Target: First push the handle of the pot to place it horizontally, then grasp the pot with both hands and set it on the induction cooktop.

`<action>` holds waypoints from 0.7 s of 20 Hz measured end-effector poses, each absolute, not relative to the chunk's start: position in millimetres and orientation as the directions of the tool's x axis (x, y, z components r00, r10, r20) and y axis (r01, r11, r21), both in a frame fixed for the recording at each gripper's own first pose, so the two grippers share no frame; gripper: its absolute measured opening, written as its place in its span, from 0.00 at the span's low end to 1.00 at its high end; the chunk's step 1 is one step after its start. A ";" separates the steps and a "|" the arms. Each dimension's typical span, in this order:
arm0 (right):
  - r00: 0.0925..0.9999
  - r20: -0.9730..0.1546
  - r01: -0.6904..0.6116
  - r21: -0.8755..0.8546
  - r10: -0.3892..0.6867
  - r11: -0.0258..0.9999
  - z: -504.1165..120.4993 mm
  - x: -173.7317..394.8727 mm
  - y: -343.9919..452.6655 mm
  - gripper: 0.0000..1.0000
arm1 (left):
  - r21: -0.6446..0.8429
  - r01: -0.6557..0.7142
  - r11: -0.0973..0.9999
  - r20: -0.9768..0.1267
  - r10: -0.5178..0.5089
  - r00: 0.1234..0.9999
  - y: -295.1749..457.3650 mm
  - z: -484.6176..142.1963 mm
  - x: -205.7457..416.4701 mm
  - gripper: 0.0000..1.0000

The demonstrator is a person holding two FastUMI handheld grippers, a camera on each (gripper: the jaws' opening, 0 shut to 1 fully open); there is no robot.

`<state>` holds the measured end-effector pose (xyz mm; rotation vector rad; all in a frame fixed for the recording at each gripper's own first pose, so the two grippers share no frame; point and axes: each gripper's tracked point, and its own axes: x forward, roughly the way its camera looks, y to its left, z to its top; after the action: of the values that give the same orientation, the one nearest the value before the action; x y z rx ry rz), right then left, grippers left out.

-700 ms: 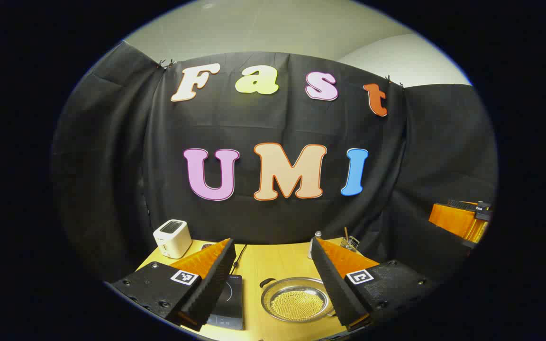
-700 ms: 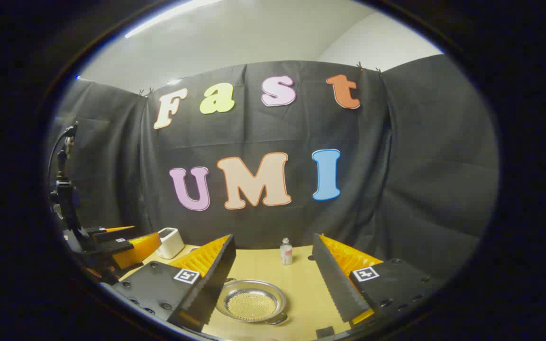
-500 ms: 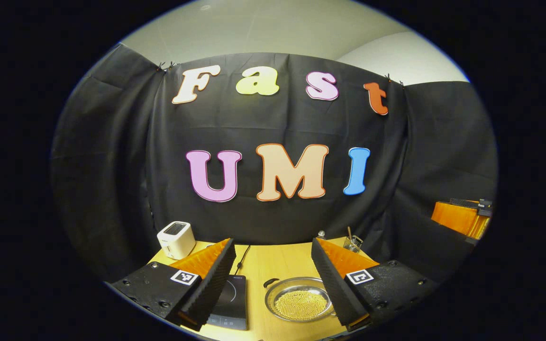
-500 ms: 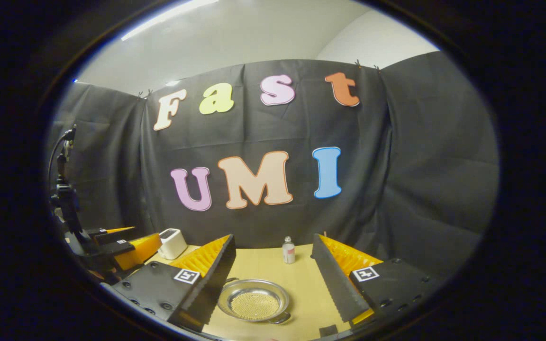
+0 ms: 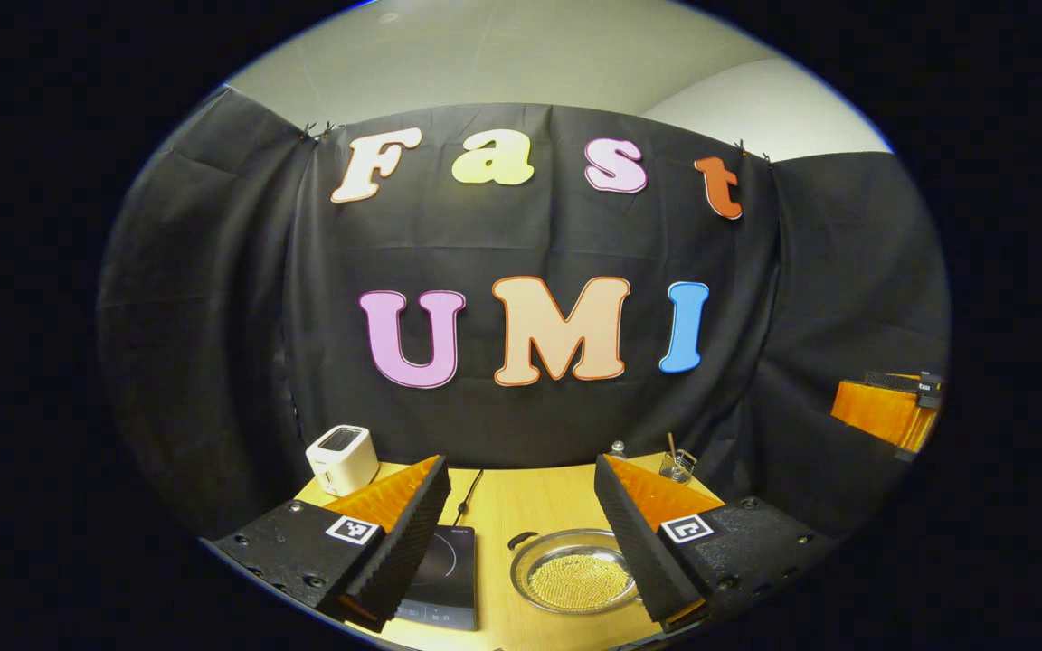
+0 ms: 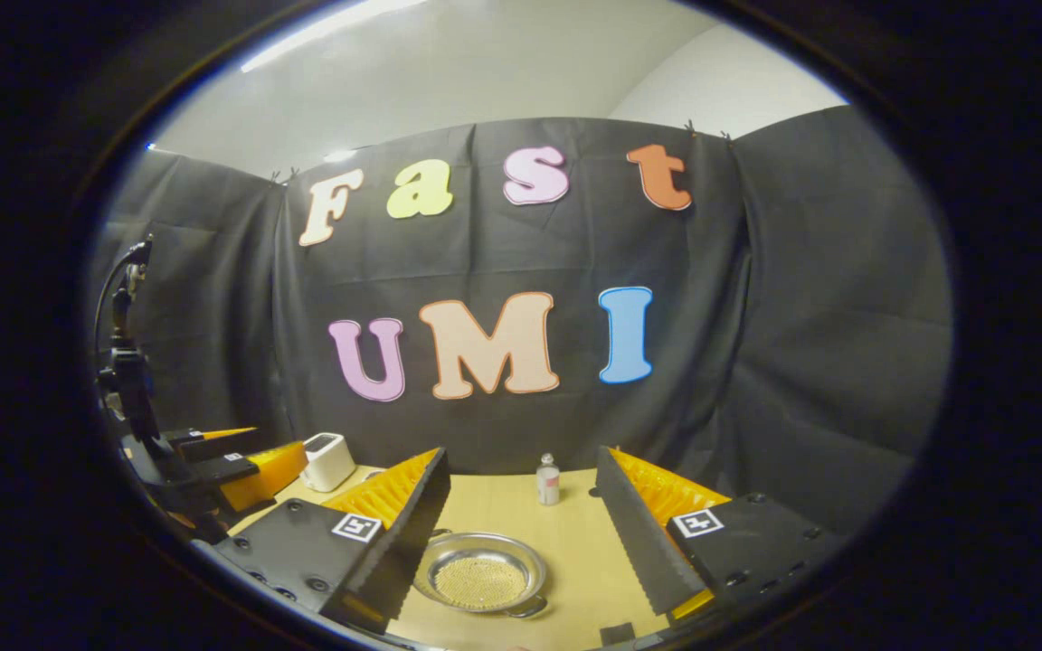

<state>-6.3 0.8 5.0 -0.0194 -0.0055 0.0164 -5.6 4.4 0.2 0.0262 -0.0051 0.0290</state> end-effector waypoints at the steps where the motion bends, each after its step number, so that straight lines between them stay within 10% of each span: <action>1: 1.000 0.003 -0.017 -0.025 0.017 1.000 4.8 -6.9 0.8 0.95 | 0.026 -0.031 0.999 0.004 0.031 1.000 4.8 0.7 -6.0 0.98; 14: 1.000 0.001 -0.005 -0.006 0.005 1.000 2.9 -11.9 -1.5 0.95 | 0.015 -0.054 0.998 0.013 0.054 0.998 17.1 -2.4 -9.8 0.96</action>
<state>-11.9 -1.5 2.9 -0.0057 -0.0010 0.0049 -9.8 17.1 -2.4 0.0155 -0.0128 0.0537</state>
